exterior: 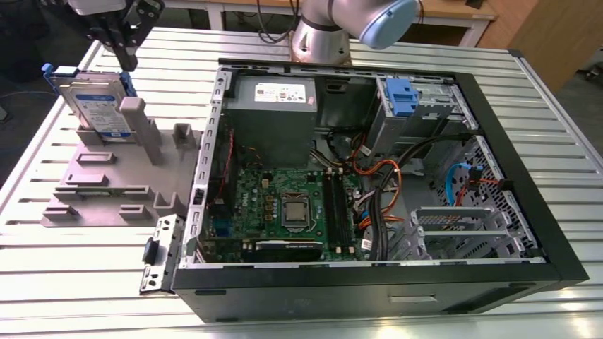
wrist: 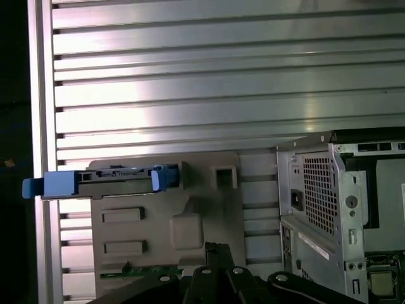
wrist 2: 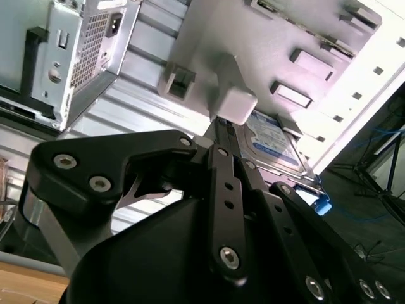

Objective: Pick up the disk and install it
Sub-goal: 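Reach for the disk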

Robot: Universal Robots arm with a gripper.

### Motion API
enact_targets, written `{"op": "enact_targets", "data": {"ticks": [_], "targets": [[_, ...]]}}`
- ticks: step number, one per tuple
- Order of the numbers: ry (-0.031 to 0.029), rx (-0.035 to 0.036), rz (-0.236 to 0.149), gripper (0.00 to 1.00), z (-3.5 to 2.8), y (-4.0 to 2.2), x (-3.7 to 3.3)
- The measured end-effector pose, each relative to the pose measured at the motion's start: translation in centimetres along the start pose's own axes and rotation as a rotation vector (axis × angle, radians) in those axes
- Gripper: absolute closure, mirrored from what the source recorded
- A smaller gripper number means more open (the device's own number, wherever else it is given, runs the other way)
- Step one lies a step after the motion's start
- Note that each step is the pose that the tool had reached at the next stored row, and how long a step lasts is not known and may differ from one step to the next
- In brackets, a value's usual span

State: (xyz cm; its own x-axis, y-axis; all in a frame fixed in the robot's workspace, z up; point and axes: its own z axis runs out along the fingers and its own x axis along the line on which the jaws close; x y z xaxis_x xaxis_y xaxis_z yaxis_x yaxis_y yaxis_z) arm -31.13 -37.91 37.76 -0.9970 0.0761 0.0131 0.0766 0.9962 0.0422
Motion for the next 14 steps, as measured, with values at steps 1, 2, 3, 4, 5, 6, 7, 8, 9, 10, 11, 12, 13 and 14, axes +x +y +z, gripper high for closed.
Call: {"op": "enact_targets", "data": {"ticks": [1, 2, 3, 4, 5, 6, 7, 8, 9, 10, 11, 12, 13, 14], "targets": [[0.0004, 0.0001, 0.000, 0.89, 0.05, 0.11, 0.37], [0.0006, 0.0001, 0.000, 0.89, 0.09, 0.22, 0.74], [0.0007, 0.0001, 0.000, 0.89, 0.14, 0.35, 1.12], [0.0011, 0.0002, 0.000, 0.89, 0.21, 0.62, 1.87], [0.0010, 0.0002, 0.000, 0.89, 0.34, 0.84, 2.81], [0.0010, 0.0001, 0.000, 0.89, 0.43, 0.94, 3.26], [0.0010, 0.0001, 0.000, 0.89, 0.51, 1.04, 3.72], [0.0010, 0.0001, 0.000, 0.89, 0.59, 1.16, 4.18], [0.0010, 0.0001, 0.000, 0.89, 0.68, 1.28, 4.64], [0.0011, 0.0002, 0.000, 0.89, 0.77, 1.41, 5.09], [0.0010, 0.0002, 0.000, 0.89, 0.87, 1.55, 5.60], [0.0010, 0.0001, 0.000, 0.89, 0.96, 1.64, 6.06], [0.0010, 0.0001, 0.000, 0.89, 1.06, 1.71, 6.51], [0.0011, 0.0002, 0.000, 0.89, 1.15, 1.76, 6.97]]}}
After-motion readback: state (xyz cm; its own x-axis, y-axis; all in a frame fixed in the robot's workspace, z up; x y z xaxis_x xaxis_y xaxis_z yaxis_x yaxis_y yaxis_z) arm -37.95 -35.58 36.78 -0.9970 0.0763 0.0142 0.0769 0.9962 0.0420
